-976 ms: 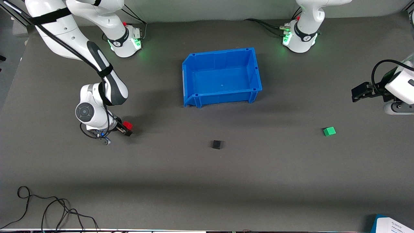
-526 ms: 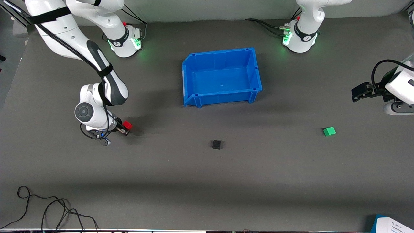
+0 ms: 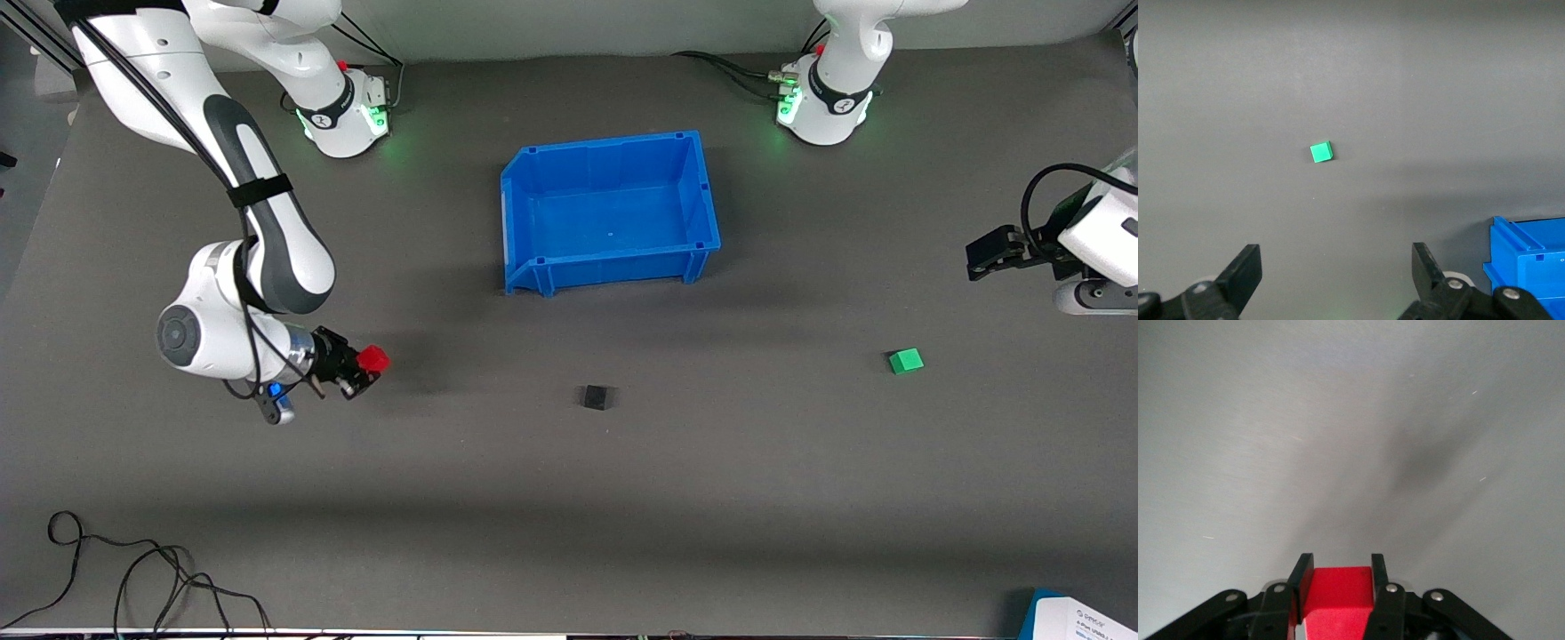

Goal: Attach green and red cubes to black cube
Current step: 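Close the right gripper on the red cube and lift it, then carry the red cube with the right gripper beside the black cube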

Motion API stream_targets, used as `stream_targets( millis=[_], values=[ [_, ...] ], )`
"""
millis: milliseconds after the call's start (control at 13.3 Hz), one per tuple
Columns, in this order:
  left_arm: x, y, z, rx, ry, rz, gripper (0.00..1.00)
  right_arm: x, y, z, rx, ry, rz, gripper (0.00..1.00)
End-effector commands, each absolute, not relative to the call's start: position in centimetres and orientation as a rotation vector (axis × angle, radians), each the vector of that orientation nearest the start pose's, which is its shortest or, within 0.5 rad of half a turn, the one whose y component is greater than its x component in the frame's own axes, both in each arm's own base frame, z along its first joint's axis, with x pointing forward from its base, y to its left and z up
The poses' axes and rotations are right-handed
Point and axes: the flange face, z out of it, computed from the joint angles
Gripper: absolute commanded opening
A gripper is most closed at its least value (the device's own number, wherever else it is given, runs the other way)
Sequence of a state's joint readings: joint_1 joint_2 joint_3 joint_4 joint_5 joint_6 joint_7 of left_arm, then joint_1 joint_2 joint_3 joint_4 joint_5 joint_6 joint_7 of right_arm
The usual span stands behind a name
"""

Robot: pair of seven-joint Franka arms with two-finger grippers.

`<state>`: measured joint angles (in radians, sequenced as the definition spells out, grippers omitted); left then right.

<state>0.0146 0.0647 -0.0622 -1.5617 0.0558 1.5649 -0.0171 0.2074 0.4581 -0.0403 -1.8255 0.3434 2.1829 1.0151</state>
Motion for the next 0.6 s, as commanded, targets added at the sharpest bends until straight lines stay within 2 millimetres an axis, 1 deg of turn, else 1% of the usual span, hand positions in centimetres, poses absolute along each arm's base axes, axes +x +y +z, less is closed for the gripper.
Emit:
stream_targets(
  millis=[0, 150, 225, 375, 526],
  values=[
    [57.1, -2.0, 59.7, -3.096, 0.064, 0.069, 1.00, 66.1, 19.0, 27.6, -2.414, 1.723, 0.325, 0.18],
    [57.1, -1.9, 59.7, -3.098, 0.042, 0.067, 1.00, 67.1, 24.3, 25.2, -2.339, 1.852, 0.339, 0.18],
    [57.1, -1.7, 59.7, -3.098, 0.033, 0.069, 1.00, 67.7, 26.2, 24.7, -2.288, 1.906, 0.338, 0.18],
    [57.0, -0.5, 59.8, -3.099, -0.043, 0.072, 1.00, 68.5, 29.0, 24.4, -2.199, 1.988, 0.332, 0.18],
    [57.0, 0.9, 59.4, -3.127, -0.189, 0.098, 1.00, 68.9, 32.6, 24.3, -2.152, 2.008, 0.319, 0.18]
  ],
)
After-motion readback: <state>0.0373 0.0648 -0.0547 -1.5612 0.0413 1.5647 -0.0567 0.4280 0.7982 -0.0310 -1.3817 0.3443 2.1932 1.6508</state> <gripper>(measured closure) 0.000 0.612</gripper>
